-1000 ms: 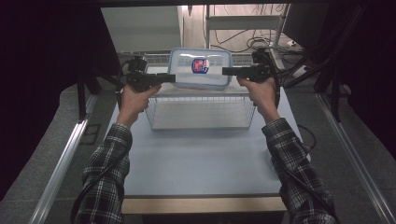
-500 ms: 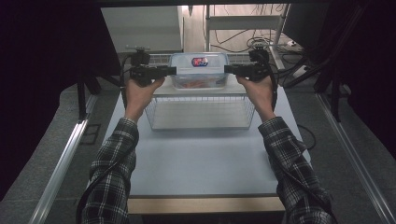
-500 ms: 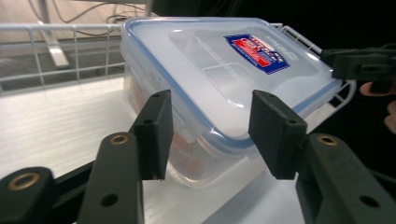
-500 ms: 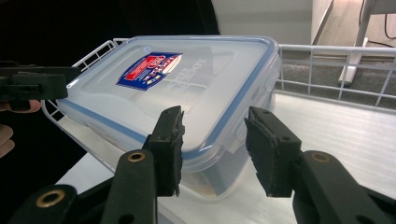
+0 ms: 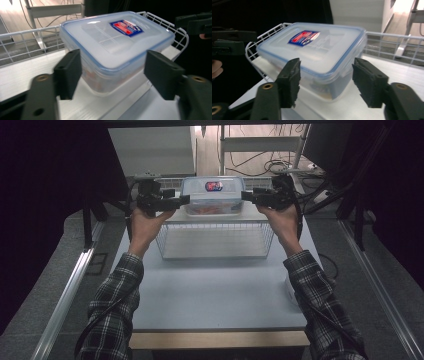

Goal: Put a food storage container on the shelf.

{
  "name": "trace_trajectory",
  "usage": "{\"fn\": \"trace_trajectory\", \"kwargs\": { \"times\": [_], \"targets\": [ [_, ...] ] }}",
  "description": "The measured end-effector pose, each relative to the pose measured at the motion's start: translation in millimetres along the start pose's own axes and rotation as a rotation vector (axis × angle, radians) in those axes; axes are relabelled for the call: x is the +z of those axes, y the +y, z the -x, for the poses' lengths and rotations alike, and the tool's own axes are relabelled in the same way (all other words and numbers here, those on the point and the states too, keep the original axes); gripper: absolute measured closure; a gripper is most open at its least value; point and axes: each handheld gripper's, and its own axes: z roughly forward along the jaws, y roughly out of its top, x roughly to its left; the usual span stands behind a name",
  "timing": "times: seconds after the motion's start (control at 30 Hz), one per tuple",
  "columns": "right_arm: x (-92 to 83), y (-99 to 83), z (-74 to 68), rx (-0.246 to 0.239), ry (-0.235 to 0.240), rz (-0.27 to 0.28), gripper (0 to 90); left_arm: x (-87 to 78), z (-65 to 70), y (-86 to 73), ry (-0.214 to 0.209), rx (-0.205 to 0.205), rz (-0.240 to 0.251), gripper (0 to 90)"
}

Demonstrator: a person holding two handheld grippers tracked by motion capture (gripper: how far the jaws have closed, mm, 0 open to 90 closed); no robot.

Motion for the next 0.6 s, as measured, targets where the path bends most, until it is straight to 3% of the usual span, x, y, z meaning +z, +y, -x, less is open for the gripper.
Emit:
{"fn": "trace_trajectory", "kwargs": {
  "times": [0.1, 0.23, 0.3, 0.47, 0.6],
  "targets": [
    [-1.0, -3.9, -1.7, -0.011, 0.01, -0.002, 34.6, -2.7, 3.8, -4.2, -0.004, 0.017, 0.011, 18.9],
    [-5.7, -13.5, -6.3, -0.036, 0.019, -0.001, 28.8, -6.3, 8.1, -13.1, -0.043, 0.018, -0.002, 12.7],
    [-8.2, -18.1, -8.7, -0.049, 0.027, -0.005, 27.0, -7.8, 11.3, -18.0, -0.035, 0.027, -0.017, 9.2],
    [-17.8, -30.1, -15.7, -0.082, 0.054, -0.003, 22.5, -14.4, 22.4, -31.9, -0.057, 0.075, -0.023, 5.9],
    [-22.2, -35.6, -19.2, -0.097, 0.068, -0.017, 18.9, -18.7, 29.8, -37.1, -0.051, 0.109, -0.017, 4.1]
  ]
}}
